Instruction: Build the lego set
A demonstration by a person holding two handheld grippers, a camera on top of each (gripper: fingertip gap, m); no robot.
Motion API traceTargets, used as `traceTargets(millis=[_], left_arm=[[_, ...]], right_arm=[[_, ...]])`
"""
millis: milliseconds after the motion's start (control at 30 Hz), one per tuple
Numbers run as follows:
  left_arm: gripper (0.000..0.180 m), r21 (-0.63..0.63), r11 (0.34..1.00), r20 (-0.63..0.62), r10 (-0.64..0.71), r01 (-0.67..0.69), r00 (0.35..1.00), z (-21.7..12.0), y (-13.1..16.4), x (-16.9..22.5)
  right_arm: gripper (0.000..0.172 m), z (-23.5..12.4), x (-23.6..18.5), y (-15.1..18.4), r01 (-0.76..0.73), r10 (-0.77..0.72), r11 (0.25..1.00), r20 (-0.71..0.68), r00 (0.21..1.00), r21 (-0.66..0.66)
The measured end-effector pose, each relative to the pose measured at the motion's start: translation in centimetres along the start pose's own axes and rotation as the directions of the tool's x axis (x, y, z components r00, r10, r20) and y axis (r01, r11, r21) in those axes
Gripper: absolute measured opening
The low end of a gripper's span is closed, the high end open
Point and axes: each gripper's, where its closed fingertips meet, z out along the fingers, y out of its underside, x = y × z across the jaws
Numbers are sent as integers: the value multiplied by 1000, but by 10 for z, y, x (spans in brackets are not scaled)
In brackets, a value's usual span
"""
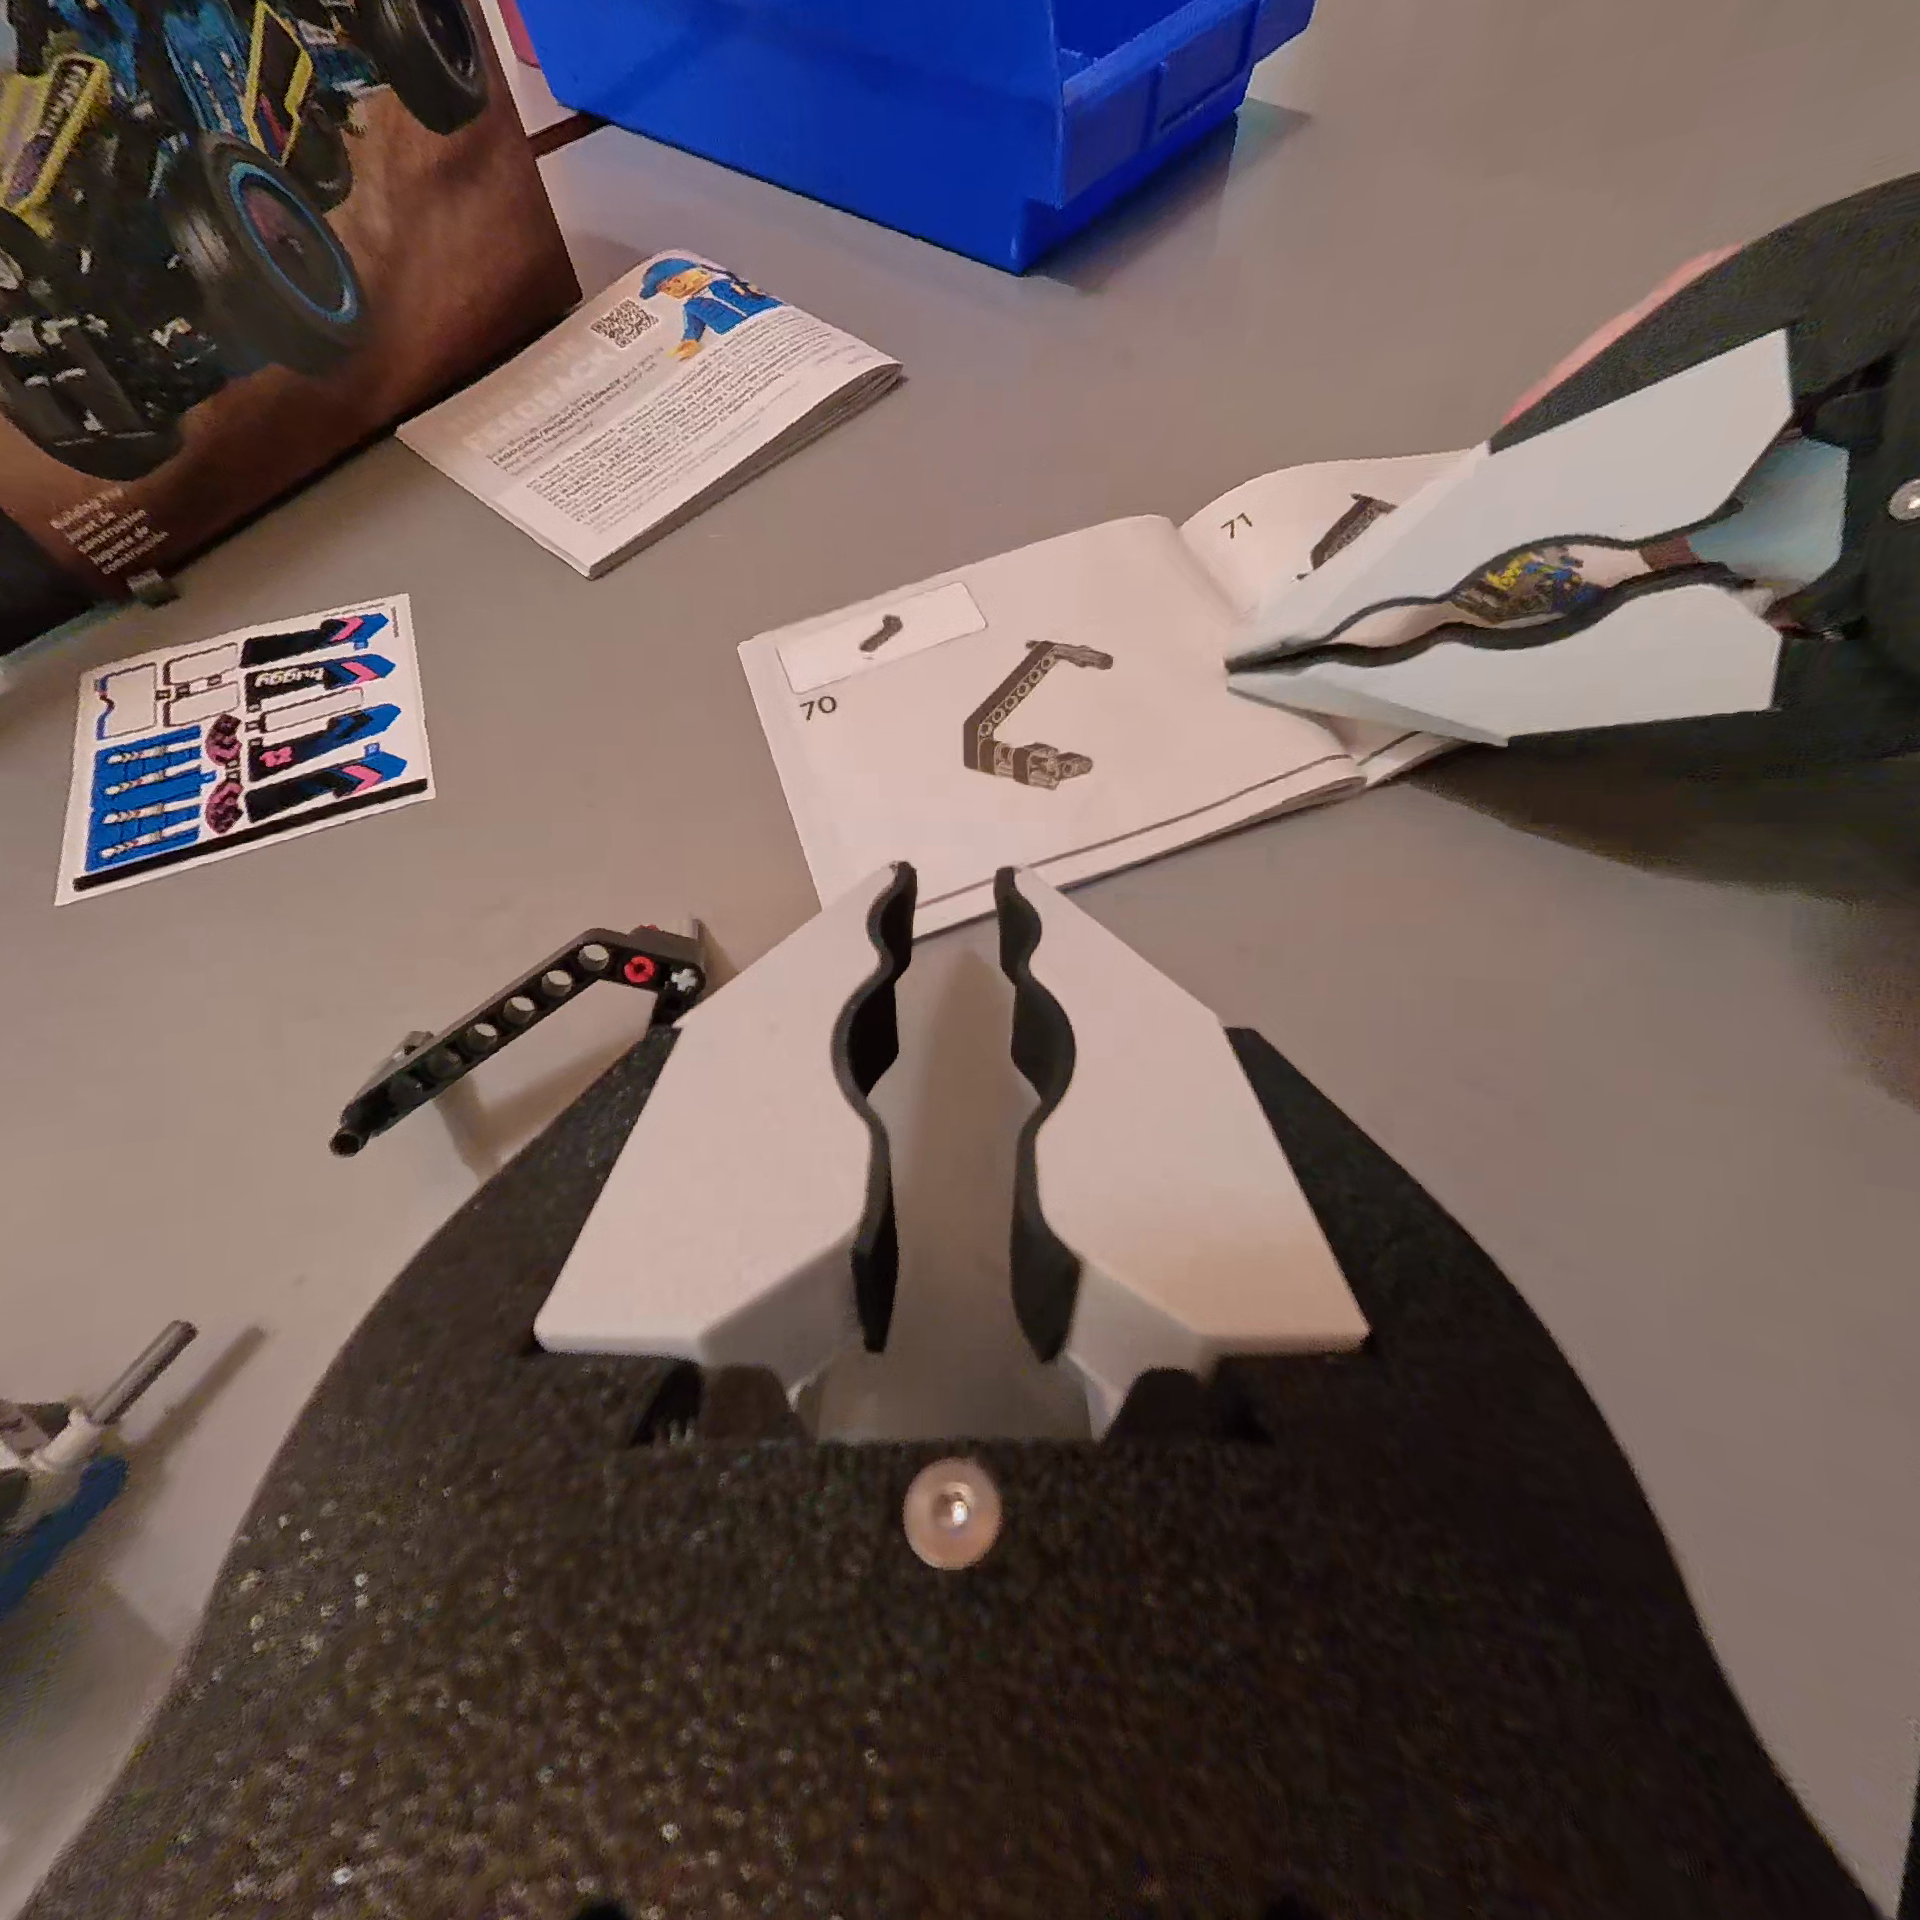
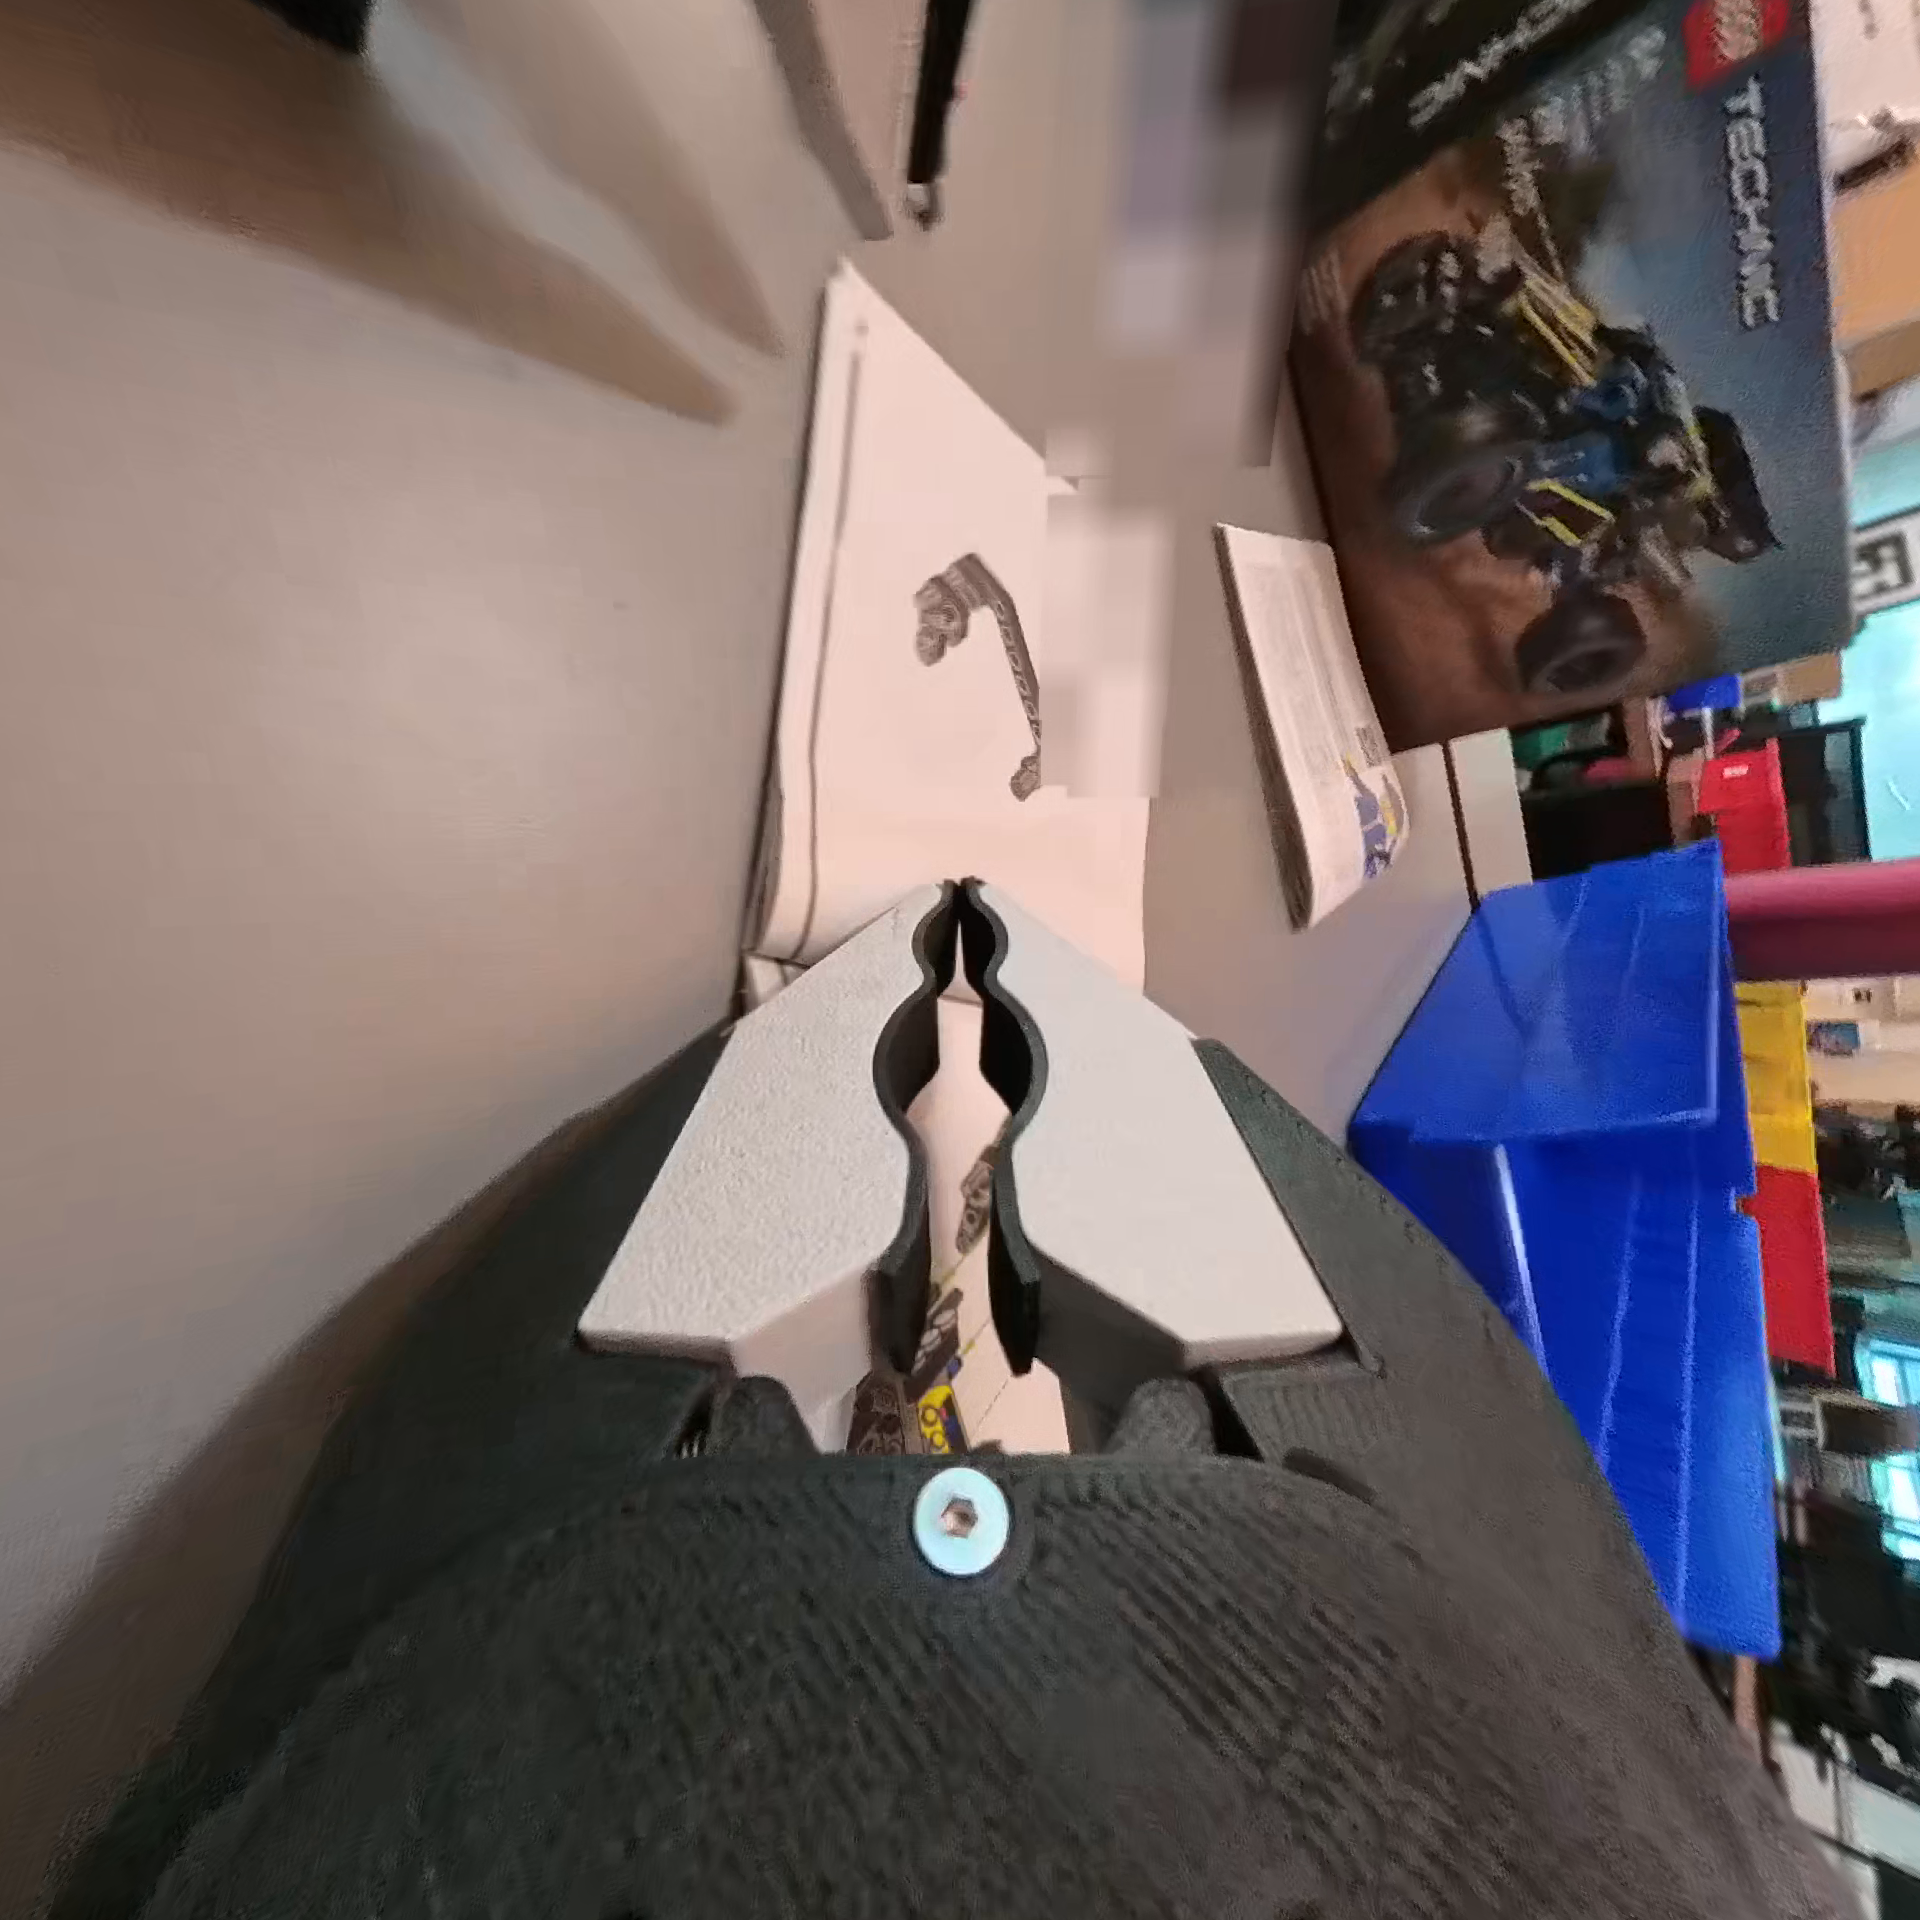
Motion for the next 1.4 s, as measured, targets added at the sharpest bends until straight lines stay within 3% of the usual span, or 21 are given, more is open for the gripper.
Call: traceTargets(millis=[33,300,533,700,833,900,1067,1300,1400], left_arm=[[12,-7,1000,0,19,-19,1000,0,1,-1],[9,-82,964,-35,251,-253,967,0,15,-1],[6,-57,949,-68,307,-311,949,-18,13,-3],[6,-73,896,115,443,-437,889,-43,-2,-56],[23,-185,820,151,568,-541,809,-45,7,-85],[22,-201,793,159,605,-574,780,-43,7,-90],[20,-255,744,130,659,-617,741,-32,14,-94],[19,-267,735,85,662,-623,745,-20,21,-92],[13,-266,721,88,679,-640,729,-16,20,-91]], right_arm=[[0,0,-4,-1,18,-18,1000,14,1000,4],[0,-17,-21,-2,81,-86,995,84,993,51],[0,-29,-13,-10,57,-64,993,68,996,104],[0,-36,2,-18,4,-7,986,17,1000,165],[0,-36,4,-7,-6,5,991,13,1000,136],[0,-37,4,-7,3,-4,991,7,1000,131],[0,-40,7,-8,14,-14,993,-5,1000,118],[0,-45,12,7,-38,39,995,-10,999,94],[0,-39,9,-2,-20,21,994,-8,1000,112]])
